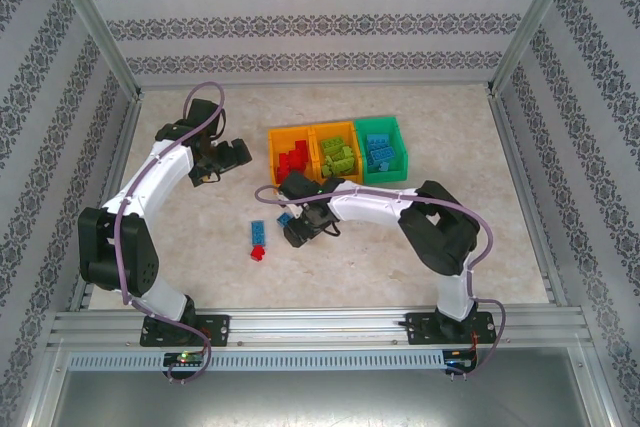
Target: Sort the legos into containers by color
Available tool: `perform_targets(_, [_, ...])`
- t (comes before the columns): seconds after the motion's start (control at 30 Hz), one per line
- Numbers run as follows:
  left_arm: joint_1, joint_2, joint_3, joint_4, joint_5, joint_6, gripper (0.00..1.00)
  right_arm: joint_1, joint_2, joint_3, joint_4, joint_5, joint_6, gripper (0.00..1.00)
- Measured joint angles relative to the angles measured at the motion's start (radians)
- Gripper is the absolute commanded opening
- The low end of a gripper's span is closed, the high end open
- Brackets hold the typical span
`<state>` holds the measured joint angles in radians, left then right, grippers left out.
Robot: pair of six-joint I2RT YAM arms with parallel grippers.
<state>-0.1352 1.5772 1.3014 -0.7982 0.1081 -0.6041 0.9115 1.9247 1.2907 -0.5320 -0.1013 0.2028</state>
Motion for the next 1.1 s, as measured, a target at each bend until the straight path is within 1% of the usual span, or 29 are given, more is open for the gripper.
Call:
perform_targets(0.17, [0.000,-0.016,-0.031,0.003,0.002,-0.002,1.00,0.000,-0.010,0.037,0.000,-0.015,-0.076,0.71])
perform_targets(0.27, [0.000,-0.039,-0.051,0.003,0.002,-0.003,1.00,0.000,0.005,0.093,-0.011,-0.042,-0.111,0.71])
perform_targets(0.3, [0.000,-0.047,-0.056,0.003,0.000,-0.004,1.00,0.000,0.014,0.111,-0.011,-0.051,-0.119,0.71])
perform_targets(0.53, [0.000,-0.075,-0.077,0.003,-0.001,-0.010,1.00,0.000,0.109,0.175,-0.018,-0.067,-0.155,0.55])
perform_targets(0.7, [0.000,-0.075,-0.080,0.000,-0.007,-0.013,1.00,-0.006,0.124,0.187,-0.030,-0.064,-0.161,0.48])
perform_targets(0.77, [0.000,-0.075,-0.080,-0.003,-0.013,-0.013,1.00,-0.006,0.131,0.181,-0.035,-0.064,-0.164,0.47])
perform_targets(0.87, [0.000,-0.075,-0.080,-0.006,-0.016,-0.013,1.00,-0.008,0.131,0.161,-0.042,-0.062,-0.166,0.59])
perform_targets(1.1, [0.000,-0.075,-0.081,-0.006,-0.015,-0.014,1.00,-0.020,0.125,0.140,-0.034,-0.072,-0.177,0.70])
